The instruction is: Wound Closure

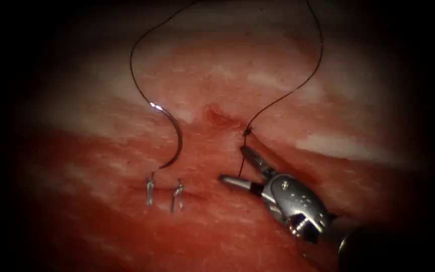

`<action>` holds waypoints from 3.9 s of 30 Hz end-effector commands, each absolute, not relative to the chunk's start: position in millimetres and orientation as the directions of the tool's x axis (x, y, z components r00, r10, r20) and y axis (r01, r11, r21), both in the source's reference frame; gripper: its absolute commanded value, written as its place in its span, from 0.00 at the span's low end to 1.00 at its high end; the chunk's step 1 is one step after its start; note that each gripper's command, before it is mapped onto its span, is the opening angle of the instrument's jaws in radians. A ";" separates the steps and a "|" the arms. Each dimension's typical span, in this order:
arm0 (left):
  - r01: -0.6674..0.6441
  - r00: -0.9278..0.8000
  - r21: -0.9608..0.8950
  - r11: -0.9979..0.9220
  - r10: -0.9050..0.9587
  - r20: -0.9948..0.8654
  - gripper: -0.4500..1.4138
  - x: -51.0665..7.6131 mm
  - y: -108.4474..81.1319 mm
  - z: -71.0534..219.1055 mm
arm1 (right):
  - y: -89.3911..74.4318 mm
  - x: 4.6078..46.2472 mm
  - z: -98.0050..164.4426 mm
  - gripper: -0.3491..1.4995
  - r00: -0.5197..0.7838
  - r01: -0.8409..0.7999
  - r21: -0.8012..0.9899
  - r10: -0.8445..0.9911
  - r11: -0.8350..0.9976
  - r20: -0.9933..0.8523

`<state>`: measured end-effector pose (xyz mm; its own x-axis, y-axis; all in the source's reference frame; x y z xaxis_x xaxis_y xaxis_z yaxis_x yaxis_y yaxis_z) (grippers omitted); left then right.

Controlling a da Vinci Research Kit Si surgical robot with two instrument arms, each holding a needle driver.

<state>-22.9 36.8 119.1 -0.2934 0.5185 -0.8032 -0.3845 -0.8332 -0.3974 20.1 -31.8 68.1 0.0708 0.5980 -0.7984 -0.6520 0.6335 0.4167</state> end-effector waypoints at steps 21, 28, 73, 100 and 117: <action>-0.345 0.044 -0.536 -0.771 0.557 -0.829 0.00 -16.7 35.1 103.8 | -26.5 17.1 77.4 0.77 -0.118 -0.748 0.606 0.844 0.271 -0.524; -0.334 0.163 -0.573 -0.748 0.553 -0.817 0.00 -14.6 35.8 100.5 | -26.2 16.3 78.8 0.78 -0.108 -0.752 0.598 0.844 0.277 -0.526; -0.156 0.310 -0.648 -0.746 0.586 -0.749 0.00 -15.1 34.4 88.6 | -23.5 22.3 81.6 0.84 -0.113 -0.695 0.663 0.867 0.280 -0.485; -0.138 0.320 -0.654 -0.744 0.591 -0.741 0.00 -15.3 33.9 87.6 | -23.4 22.8 81.3 0.00 -0.107 -0.692 0.659 0.860 0.296 -0.499; -0.179 0.177 -0.620 -0.764 0.595 -0.784 0.00 -18.4 32.9 91.2 | -21.8 18.8 77.7 0.88 -0.129 -0.668 0.591 0.711 0.452 -0.691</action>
